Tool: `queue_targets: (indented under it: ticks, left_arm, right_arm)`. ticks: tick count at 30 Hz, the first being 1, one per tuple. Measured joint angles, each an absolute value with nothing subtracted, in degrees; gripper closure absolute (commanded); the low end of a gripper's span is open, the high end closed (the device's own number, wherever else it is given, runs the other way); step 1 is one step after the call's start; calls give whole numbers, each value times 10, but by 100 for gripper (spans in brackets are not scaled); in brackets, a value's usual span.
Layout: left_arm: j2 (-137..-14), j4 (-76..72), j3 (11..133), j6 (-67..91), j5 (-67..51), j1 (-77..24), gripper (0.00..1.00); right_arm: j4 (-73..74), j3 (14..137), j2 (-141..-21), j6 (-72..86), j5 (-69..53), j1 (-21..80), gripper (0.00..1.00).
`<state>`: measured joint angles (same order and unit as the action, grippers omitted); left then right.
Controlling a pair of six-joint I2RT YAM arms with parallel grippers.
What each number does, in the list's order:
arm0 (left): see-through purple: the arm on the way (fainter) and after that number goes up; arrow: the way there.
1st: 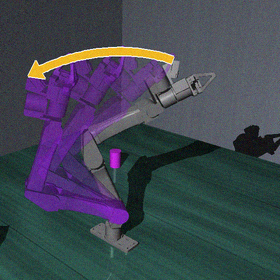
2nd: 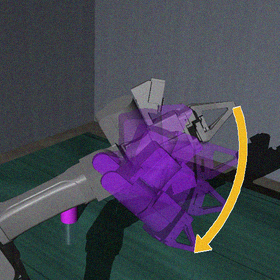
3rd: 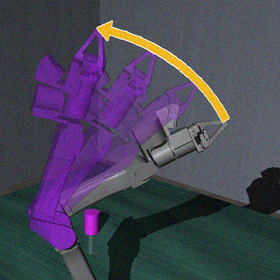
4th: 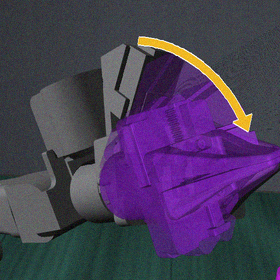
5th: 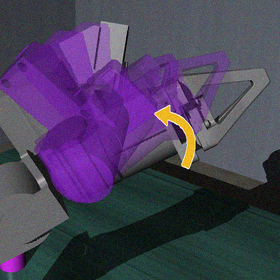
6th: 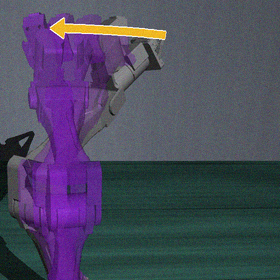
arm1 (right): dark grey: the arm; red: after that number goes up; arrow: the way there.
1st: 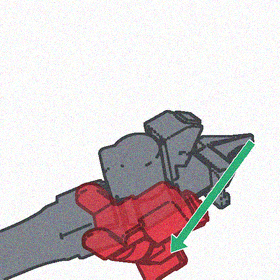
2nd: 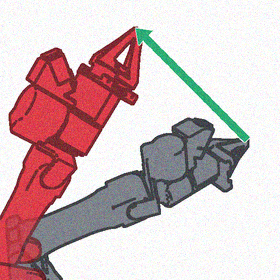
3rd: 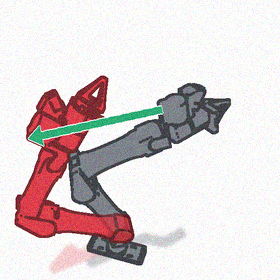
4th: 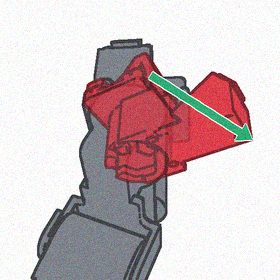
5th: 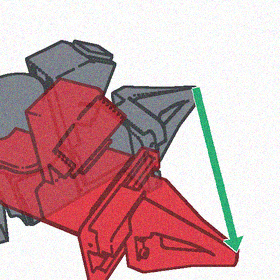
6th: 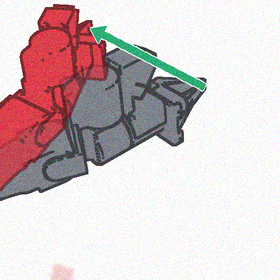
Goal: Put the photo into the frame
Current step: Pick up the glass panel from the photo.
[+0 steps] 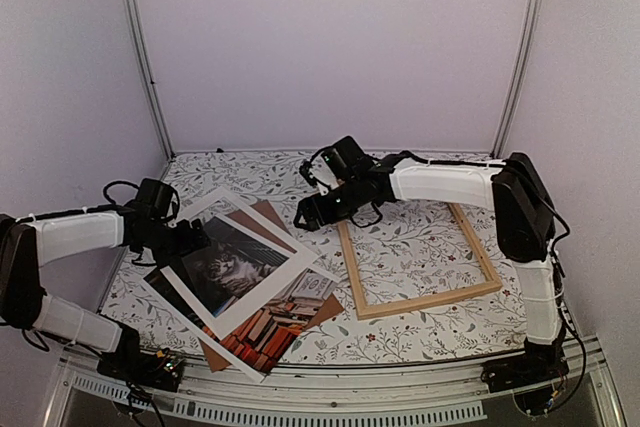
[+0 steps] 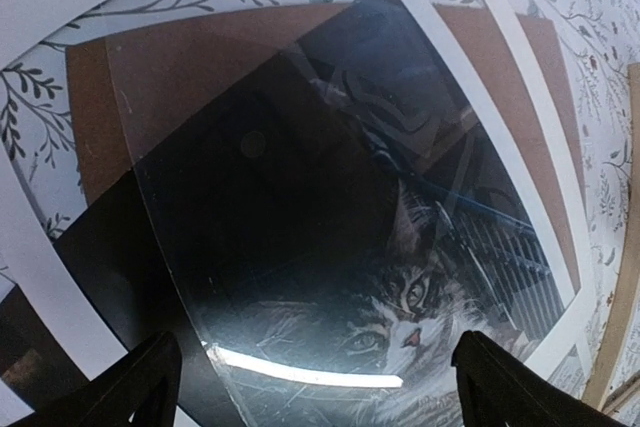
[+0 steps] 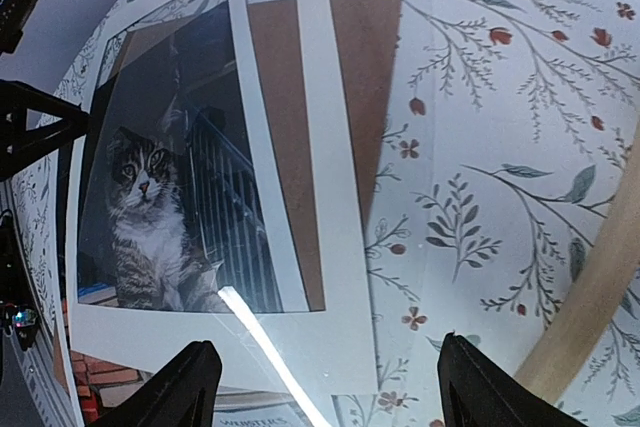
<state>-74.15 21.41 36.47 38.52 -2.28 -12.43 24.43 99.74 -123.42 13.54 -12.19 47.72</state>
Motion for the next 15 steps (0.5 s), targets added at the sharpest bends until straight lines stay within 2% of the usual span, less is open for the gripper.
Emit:
queue_targets:
  ticks: [8, 15]
  left_arm:
    - [-736, 199, 337, 394, -46, -110, 5]
    - [-722, 188, 327, 397, -48, -110, 6]
  right_arm:
    - [260, 1044, -1324, 163, -135, 496, 21]
    - [277, 1051, -1341, 182, -121, 491, 21]
